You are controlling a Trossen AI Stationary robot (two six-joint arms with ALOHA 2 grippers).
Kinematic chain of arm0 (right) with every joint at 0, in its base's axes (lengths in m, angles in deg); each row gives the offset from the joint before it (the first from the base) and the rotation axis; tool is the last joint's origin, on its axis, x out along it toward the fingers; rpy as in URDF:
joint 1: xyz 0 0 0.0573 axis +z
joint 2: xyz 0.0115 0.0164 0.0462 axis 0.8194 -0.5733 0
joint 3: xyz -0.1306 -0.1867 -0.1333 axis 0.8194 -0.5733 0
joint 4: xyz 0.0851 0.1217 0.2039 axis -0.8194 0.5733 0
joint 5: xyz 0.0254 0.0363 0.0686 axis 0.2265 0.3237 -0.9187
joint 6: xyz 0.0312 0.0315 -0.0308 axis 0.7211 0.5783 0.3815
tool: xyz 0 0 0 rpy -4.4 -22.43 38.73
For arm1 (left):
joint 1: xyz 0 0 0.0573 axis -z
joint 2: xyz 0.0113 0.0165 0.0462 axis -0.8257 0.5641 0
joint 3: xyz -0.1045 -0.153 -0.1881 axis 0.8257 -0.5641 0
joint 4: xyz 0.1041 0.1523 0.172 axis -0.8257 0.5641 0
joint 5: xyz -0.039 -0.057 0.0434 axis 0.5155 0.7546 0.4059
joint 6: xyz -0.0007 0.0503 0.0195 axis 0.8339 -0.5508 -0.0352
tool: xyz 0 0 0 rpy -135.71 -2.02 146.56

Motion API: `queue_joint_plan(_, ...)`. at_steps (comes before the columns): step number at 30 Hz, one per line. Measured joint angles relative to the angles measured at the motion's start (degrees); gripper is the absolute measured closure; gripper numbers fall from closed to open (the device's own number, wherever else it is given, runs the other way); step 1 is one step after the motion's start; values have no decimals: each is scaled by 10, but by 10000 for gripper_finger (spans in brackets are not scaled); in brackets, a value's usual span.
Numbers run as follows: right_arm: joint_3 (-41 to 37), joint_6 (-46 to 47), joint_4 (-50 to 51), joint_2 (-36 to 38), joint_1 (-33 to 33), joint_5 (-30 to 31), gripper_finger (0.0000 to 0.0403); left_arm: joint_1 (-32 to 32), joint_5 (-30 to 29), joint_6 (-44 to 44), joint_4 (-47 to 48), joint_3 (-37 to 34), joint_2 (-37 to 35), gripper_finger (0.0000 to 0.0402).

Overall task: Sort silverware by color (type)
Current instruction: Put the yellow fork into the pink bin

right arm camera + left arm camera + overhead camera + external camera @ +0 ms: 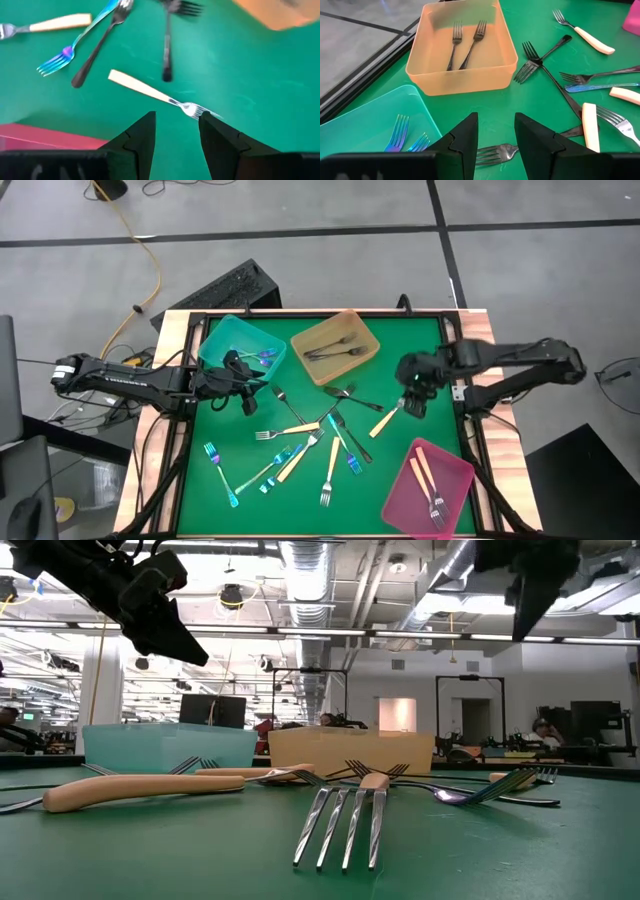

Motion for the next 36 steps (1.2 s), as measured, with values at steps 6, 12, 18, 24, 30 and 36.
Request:
queue_joint_plan(6, -86, -41, -122, -26, 52, 0, 233, 0, 0, 2, 0, 0, 0, 287)
queue_joint_plan(12, -118, -103, -205, -90, 80, 0, 233, 0, 0, 2, -2, 0, 0, 287)
queue_joint_plan(18, -118, -167, -223, -179, 96, 1, 233, 0, 0, 3, -3, 0, 0, 287)
queue_joint_plan(24, -118, -228, -232, -262, 109, 2, 233, 0, 0, 3, -3, 0, 0, 287)
queue_joint_plan(30, -118, -263, -258, -306, 109, 19, 233, 0, -3, 3, -2, 0, 0, 287)
queue_joint_plan(36, -116, -278, -263, -322, 101, 15, 233, 0, -14, 5, 0, 0, 9, 287)
